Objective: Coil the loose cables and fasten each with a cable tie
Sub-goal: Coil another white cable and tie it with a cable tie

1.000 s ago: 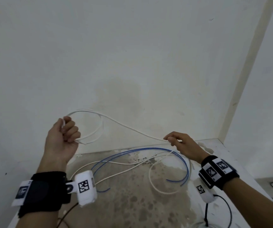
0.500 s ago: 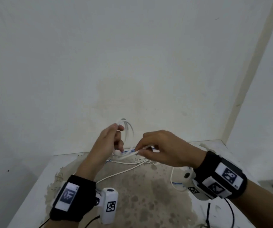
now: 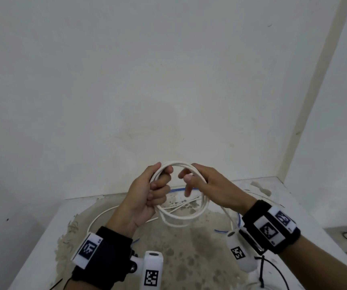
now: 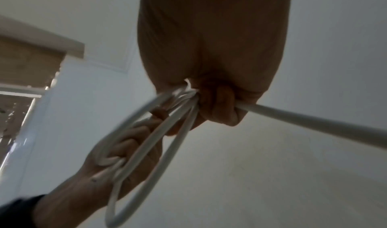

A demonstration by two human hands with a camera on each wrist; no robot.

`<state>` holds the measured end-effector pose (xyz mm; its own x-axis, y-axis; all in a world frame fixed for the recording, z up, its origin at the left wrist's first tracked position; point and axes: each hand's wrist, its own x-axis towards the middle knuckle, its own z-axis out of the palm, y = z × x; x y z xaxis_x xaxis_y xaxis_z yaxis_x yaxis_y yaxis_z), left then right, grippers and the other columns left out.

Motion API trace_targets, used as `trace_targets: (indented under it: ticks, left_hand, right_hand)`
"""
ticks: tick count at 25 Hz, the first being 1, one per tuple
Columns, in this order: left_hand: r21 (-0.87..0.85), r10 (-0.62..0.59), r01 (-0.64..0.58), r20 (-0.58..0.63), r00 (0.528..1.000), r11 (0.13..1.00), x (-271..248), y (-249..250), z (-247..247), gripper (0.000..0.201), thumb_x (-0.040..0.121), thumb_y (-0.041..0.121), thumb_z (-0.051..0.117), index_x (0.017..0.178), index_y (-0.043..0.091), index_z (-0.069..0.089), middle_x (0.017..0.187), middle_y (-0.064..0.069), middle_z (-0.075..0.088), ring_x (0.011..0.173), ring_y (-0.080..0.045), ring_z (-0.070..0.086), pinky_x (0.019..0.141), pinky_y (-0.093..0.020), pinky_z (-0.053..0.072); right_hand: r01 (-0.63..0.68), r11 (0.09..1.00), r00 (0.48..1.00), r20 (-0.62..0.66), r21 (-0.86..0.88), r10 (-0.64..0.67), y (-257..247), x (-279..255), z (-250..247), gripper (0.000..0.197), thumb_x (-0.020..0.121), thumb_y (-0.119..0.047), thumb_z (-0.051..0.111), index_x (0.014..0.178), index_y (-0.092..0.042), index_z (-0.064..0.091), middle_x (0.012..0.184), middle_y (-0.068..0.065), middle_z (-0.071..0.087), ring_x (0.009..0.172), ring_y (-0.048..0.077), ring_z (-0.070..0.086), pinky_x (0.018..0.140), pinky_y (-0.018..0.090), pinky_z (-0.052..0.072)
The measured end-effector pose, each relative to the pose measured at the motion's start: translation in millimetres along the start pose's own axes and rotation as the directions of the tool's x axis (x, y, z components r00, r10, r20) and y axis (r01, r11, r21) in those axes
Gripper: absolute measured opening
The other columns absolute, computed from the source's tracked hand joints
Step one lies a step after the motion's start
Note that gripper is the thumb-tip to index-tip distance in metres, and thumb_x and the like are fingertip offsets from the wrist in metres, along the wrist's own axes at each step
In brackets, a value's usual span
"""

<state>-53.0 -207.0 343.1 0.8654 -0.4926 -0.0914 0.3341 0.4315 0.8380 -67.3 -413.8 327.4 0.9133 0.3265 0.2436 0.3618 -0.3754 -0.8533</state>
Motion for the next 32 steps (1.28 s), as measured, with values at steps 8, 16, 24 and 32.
trace_targets:
  ticks: [8, 16, 24, 32]
  left_hand:
    - [0.025, 0.076, -0.073, -0.171, 0.982, 0.997, 5.6, -15.6, 9.8, 0.043, 0.102, 0.042, 0.037, 0.104, 0.007, 0.063, 0.053, 0.007, 0.024, 0.039, -0.005, 0.035, 0.038, -0.018, 0.034]
    - [-0.185, 0.297, -0.424, -0.473, 0.829, 0.887, -15.6, 61.3, -62.5, 0.042, 0.102, 0.047, 0.029, 0.074, 0.02, 0.045, 0.04, 0.01, 0.026, 0.029, -0.007, 0.021, 0.03, -0.017, 0.017]
    - [0.221, 0.32, -0.252, -0.375, 0.87, 0.942, 2.5, 13.6, -46.1, 0.034, 0.104, 0.036, 0.036, 0.09, 0.011, 0.054, 0.053, 0.006, 0.022, 0.037, -0.005, 0.021, 0.035, -0.018, 0.021]
    - [0.611, 0.045, -0.016, -0.032, 0.998, 0.791, -15.9, -24.5, 18.0, 0.04, 0.105, 0.033, 0.031, 0.087, 0.009, 0.056, 0.062, -0.003, 0.047, 0.039, -0.012, 0.04, 0.04, -0.022, 0.034]
  right_hand:
    - [-0.168, 0.814, 0.937, -0.166, 0.556, 0.307, 17.5, 16.7, 13.4, 0.019, 0.102, -0.023, 0.055, 0.105, -0.012, 0.069, 0.055, -0.004, 0.041, 0.046, 0.008, 0.033, 0.043, 0.02, 0.029]
    - [-0.157, 0.988, 0.981, -0.117, 0.006, 0.157, 65.2, -15.7, -26.3, 0.019, 0.103, -0.031, 0.053, 0.11, -0.027, 0.07, 0.074, -0.007, 0.054, 0.058, 0.003, 0.043, 0.058, 0.014, 0.035]
    - [0.221, 0.795, 0.946, 0.321, -0.565, -0.035, 8.6, -21.4, -1.5, 0.023, 0.097, -0.032, 0.054, 0.108, -0.032, 0.075, 0.087, -0.018, 0.059, 0.071, -0.006, 0.052, 0.067, 0.021, 0.041]
    - [0.248, 0.895, 0.967, 0.034, -0.371, -0.254, -27.2, -5.3, -8.7, 0.01, 0.093, -0.035, 0.07, 0.095, -0.025, 0.072, 0.082, -0.013, 0.066, 0.058, 0.005, 0.051, 0.058, 0.014, 0.033]
